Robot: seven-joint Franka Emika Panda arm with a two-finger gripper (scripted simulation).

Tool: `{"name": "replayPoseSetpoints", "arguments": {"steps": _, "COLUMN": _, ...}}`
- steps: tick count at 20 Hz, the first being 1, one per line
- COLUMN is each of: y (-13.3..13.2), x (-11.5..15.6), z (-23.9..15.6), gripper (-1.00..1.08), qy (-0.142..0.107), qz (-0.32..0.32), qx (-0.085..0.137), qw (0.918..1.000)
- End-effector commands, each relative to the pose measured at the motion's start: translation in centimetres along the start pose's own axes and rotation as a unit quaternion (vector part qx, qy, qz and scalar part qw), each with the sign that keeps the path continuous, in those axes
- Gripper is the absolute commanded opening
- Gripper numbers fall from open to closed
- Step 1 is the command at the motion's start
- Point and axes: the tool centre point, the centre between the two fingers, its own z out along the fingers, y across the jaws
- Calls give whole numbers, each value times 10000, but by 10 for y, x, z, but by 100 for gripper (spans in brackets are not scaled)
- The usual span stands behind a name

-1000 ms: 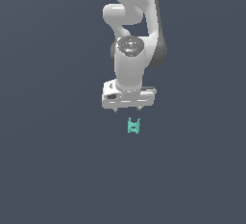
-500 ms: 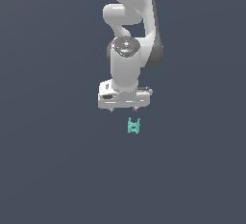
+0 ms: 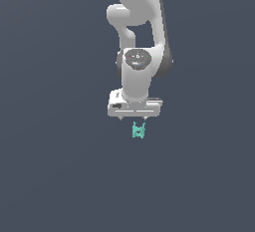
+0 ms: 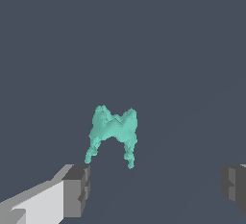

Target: Pick up the object and move it to a goal position.

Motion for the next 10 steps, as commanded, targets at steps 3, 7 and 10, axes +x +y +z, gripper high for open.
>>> {"name": "replayPoseSetpoints", "arguments": {"steps": 3, "y": -15, "x": 3, "z": 19, "gripper": 100, "qy": 7, "qz": 294, "qx": 27, "qw": 9996}}
{"name": "replayPoseSetpoints", "arguments": {"steps": 7, "y": -25, "x": 5, "z": 31, "gripper": 100, "qy": 11, "qz": 483, "qx": 44, "qw": 9988}}
{"name": "replayPoseSetpoints", "arguments": {"steps": 10, "y": -29, "x": 6, "z": 37, "gripper": 100, "qy": 13, "qz": 570, "qx": 51, "qw": 9984}}
